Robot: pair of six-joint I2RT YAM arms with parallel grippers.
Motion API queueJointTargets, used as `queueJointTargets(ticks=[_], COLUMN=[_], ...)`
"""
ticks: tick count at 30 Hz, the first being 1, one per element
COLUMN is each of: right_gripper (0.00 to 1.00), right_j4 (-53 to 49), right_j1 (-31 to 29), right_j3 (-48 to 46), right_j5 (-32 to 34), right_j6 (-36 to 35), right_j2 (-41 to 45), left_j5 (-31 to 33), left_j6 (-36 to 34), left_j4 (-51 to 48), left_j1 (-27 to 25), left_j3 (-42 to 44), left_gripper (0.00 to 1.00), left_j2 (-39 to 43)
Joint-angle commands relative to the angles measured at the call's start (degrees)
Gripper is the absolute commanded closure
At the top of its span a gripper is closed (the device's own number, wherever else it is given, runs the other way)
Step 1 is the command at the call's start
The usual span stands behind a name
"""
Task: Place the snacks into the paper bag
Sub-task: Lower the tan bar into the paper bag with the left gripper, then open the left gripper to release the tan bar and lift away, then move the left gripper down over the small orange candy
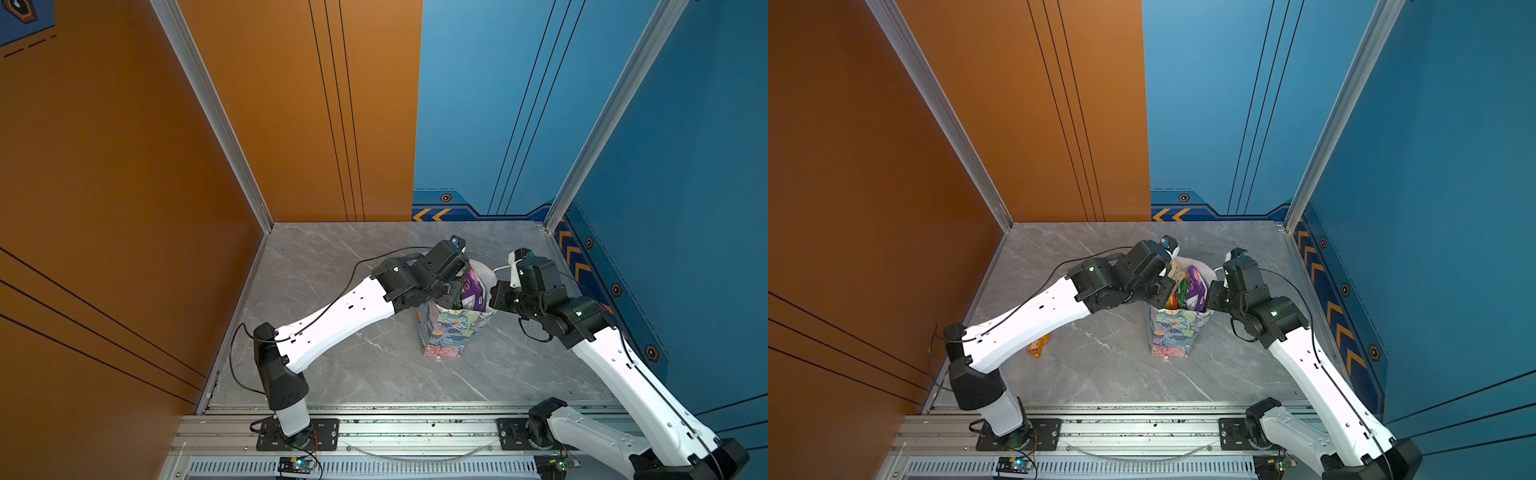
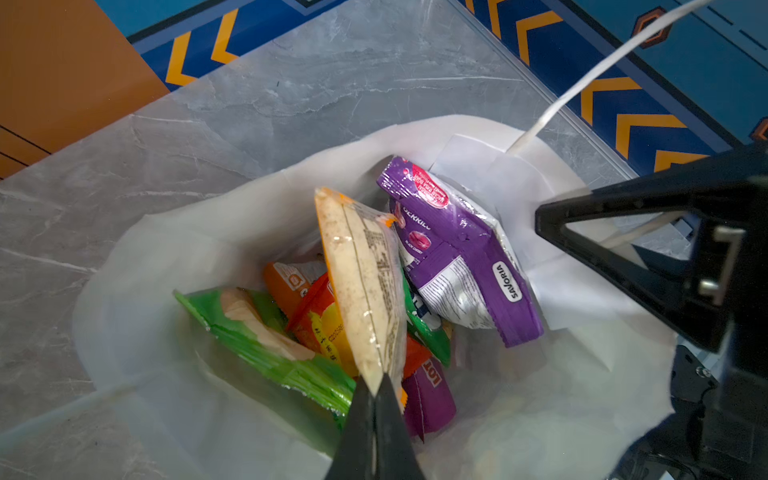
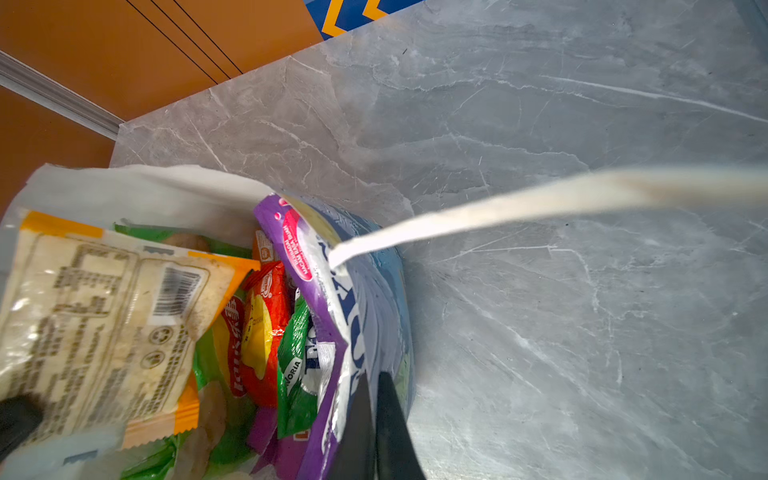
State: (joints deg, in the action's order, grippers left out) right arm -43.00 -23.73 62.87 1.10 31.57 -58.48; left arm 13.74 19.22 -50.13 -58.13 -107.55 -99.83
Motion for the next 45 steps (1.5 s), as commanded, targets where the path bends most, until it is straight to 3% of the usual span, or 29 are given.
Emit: queueJointTargets(ticks=[1, 5, 13, 20, 29, 34, 37, 45], right_gripper=[1.00, 1.00, 1.00, 1.00, 1.00, 1.00, 1.00, 1.00], right_j4=[1.0, 1.0, 1.3, 1.4, 1.3, 1.3, 1.2, 1.2], right_j1=[-0.2, -0.1, -0.2, -0.1, -0.1, -0.1, 0.0, 0.0], right_j3=[-0.8, -0.9, -1.2, -1.2, -1.2, -0.9, -0.7, -0.7], right_j5=[0.6, 0.7, 0.4, 0.3, 0.5, 0.3, 0.4, 0.5], right_j6=[0.1, 0.2, 0.2, 0.2, 0.1, 0.0, 0.0, -0.1], right_j2=[1.0, 1.0, 0.9, 0.6, 0.6, 0.1, 0.2, 0.2], left_j5=[-1.9, -0.7, 3.6, 5.8, 11.2, 7.3, 9.9, 7.4], left_j6=[0.7, 1.1, 1.6, 1.7, -0.1, 3.2, 6.4, 11.9], left_j4=[-2.1, -2.1, -2.1, -0.6, 9.2, 16.1, 16.1, 7.8], left_j1=[0.4, 0.9, 1.1, 1.4, 1.0, 6.3, 10.5, 28.7], left_j3=[-1.9, -1.5, 1.2, 4.6, 15.0, 24.7, 29.8, 39.0], left_gripper=[0.92, 0.82, 0.53, 0.46, 0.24, 0.20, 0.19, 0.18], left_j2=[-0.3, 1.0, 4.4, 8.6, 21.1, 31.3, 37.3, 47.4])
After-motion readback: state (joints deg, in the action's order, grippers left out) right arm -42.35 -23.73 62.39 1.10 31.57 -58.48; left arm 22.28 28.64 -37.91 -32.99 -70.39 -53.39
